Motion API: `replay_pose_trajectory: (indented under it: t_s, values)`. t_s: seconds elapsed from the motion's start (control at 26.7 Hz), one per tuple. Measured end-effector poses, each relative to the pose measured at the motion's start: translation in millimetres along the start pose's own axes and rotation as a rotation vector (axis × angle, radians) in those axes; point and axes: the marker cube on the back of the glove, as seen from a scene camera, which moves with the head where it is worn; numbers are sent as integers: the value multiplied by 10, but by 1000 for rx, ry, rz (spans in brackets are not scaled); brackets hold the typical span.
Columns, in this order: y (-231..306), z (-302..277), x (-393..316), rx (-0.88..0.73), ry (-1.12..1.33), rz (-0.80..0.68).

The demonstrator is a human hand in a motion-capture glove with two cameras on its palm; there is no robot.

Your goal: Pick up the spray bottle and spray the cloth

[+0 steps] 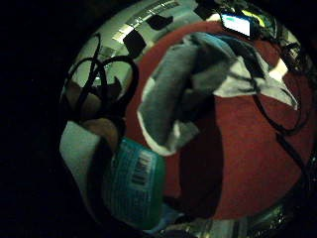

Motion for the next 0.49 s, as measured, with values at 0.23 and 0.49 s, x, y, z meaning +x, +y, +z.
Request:
replay_pose_trajectory:
  t_s: [0.23, 0.49]
  values:
    - [59, 575, -427, 191, -156, -254]
    - [-43, 1543, -693, 234, -284, -378]
